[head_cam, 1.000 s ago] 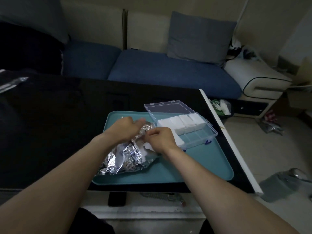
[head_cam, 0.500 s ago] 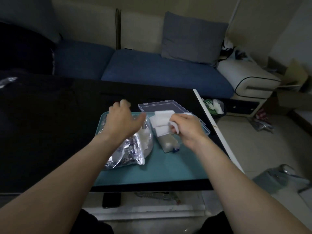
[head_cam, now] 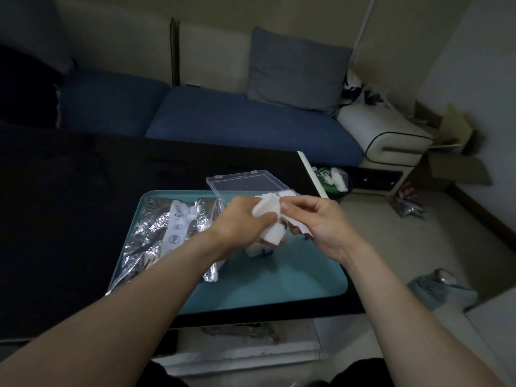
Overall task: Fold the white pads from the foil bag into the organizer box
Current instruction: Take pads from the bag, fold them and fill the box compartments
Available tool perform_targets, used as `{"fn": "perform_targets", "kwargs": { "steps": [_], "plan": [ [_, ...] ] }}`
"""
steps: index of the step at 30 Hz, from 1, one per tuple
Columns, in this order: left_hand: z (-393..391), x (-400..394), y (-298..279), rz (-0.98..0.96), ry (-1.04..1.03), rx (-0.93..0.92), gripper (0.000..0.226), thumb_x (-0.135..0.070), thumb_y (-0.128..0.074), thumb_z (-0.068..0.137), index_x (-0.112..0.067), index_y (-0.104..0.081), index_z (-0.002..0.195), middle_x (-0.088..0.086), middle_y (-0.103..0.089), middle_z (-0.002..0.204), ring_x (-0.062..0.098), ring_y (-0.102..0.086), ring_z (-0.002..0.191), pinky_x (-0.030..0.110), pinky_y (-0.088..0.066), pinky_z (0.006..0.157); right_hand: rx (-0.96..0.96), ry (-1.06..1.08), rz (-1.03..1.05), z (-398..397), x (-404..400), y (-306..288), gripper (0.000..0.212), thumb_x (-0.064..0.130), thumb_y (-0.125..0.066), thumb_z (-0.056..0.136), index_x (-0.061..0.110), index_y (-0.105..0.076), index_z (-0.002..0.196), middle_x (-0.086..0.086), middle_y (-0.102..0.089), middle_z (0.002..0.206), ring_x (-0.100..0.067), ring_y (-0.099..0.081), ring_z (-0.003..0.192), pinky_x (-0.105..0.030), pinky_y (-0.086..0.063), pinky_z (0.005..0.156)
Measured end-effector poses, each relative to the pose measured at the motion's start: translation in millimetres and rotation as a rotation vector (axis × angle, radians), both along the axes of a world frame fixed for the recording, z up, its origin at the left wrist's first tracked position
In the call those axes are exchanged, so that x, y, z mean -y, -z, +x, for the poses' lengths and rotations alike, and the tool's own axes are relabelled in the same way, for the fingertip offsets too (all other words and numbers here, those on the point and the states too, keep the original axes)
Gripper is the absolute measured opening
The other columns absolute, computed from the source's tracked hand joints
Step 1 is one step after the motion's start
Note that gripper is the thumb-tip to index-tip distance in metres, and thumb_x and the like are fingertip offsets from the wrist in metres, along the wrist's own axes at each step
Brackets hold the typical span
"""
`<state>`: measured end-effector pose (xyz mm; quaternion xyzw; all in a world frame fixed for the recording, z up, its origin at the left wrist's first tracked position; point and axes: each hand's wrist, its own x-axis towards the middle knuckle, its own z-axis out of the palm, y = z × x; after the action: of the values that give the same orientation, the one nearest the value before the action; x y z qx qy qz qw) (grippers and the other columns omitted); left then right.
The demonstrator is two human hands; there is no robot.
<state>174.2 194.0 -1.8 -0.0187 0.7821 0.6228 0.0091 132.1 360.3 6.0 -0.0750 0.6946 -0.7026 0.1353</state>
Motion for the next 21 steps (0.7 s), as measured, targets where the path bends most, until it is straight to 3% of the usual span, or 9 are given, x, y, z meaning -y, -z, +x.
{"fn": "perform_targets", "kwargs": {
  "steps": [2,6,8,11,15,18,21],
  "plan": [
    [-2.5,-6.3,1.1,0.231,-0.061,0.125,0.019,-0.004,-0.056,0.098,0.002,-0.061,0.115,0.020,-0.073,0.095,0.032,-0.074,0.075,0.045,-0.061,0.071,-0.050,0.117,-0.020,-3.4,-5.1,0.7,0.017,0.010,-0.078,0.079,0.006,-0.075,0.096,-0.005,-0.075,0.080,-0.009,-0.067,0.062,-0.018,-0.053,0.055],
    [-10.4,-13.3,-1.2,0.466,-0.188,0.251,0.028,-0.005,-0.049,0.101,0.004,-0.052,0.128,0.021,-0.070,0.098,0.031,-0.072,0.070,0.039,-0.059,0.057,-0.137,0.224,-0.094,-6.3,-6.6,-1.0,0.030,0.022,-0.085,0.063,0.015,-0.077,0.091,-0.001,-0.078,0.086,-0.011,-0.072,0.080,-0.022,-0.057,0.074],
    [-10.4,-16.6,-5.3,0.552,-0.208,0.293,0.025,-0.005,-0.047,0.101,0.003,-0.054,0.124,0.020,-0.068,0.099,0.030,-0.069,0.073,0.041,-0.059,0.055,-0.215,0.218,-0.028,-3.4,0.3,0.8,0.021,0.017,-0.085,0.073,0.019,-0.077,0.092,-0.002,-0.078,0.089,-0.015,-0.072,0.085,-0.028,-0.059,0.080],
    [-6.1,-21.7,-10.3,0.593,-0.165,0.309,0.022,-0.003,-0.041,0.102,0.001,-0.062,0.104,0.016,-0.073,0.082,0.030,-0.068,0.075,0.049,-0.061,0.069,-0.348,0.206,0.105,-2.4,8.6,4.1,0.024,0.011,-0.083,0.081,0.024,-0.074,0.099,-0.002,-0.076,0.096,-0.017,-0.072,0.097,-0.034,-0.059,0.088],
    [0.6,-22.7,-12.3,0.671,-0.032,0.319,0.037,-0.016,-0.031,0.105,-0.004,-0.065,0.110,0.019,-0.075,0.096,0.031,-0.072,0.081,0.045,-0.061,0.071,-0.416,0.257,0.245,-5.2,13.3,1.8,0.043,0.020,-0.088,0.076,0.028,-0.062,0.109,0.004,-0.073,0.097,-0.006,-0.071,0.091,-0.023,-0.058,0.076],
    [1.3,-21.2,-12.8,0.732,0.015,0.341,0.046,-0.035,-0.029,0.107,-0.004,-0.060,0.121,0.022,-0.071,0.110,0.034,-0.071,0.093,0.047,-0.061,0.074,-0.413,0.261,0.357,-4.1,16.3,1.9,0.041,0.025,-0.088,0.075,0.026,-0.062,0.107,0.004,-0.073,0.087,-0.006,-0.072,0.076,-0.013,-0.051,0.057],
    [1.7,-22.0,-12.2,0.689,0.061,0.298,0.045,-0.032,-0.030,0.108,0.000,-0.057,0.123,0.022,-0.069,0.116,0.035,-0.068,0.105,0.047,-0.059,0.083,-0.427,0.289,0.403,-0.5,18.4,2.0,0.033,0.028,-0.087,0.076,0.021,-0.065,0.100,0.005,-0.072,0.081,-0.004,-0.069,0.068,-0.011,-0.046,0.050]
  ]
}}
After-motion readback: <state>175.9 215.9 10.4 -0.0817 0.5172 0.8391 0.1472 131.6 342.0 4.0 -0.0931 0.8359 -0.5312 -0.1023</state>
